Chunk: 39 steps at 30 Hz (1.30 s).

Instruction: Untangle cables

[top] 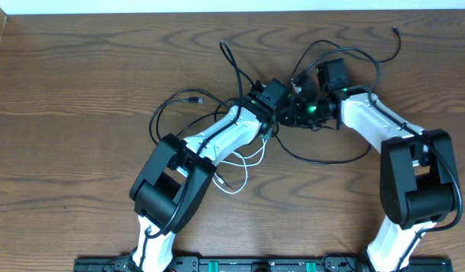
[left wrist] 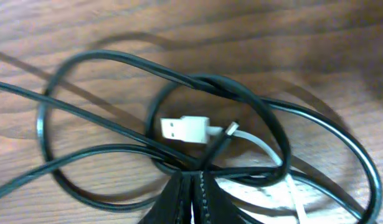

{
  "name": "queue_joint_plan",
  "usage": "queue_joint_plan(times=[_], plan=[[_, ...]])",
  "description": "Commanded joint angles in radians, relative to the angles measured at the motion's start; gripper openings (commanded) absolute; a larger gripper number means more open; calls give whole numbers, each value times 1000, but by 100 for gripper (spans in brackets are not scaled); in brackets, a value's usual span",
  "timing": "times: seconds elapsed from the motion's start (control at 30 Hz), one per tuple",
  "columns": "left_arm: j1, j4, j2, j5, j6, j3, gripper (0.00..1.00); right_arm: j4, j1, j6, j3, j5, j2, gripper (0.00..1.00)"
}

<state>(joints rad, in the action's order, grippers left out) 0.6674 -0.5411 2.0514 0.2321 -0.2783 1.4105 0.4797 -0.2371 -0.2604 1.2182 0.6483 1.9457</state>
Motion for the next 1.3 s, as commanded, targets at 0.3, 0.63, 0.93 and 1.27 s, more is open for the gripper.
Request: queue_joint_plan(times=[0.3, 0.63, 0.93, 1.27], plan=[[-238, -43, -122, -486, 20, -4, 11, 26, -171, -128, 12, 17, -15, 40], [-294, -14, -80, -554, 23, -5, 36, 57, -178, -120, 43, -48, -137, 72], [-293, 21, -18, -561, 16, -5, 40, 97, -288, -83, 42, -187, -110, 49], [-291, 50, -17, -561, 16, -6, 42, 171, -385, -204, 42, -518, -45, 24]])
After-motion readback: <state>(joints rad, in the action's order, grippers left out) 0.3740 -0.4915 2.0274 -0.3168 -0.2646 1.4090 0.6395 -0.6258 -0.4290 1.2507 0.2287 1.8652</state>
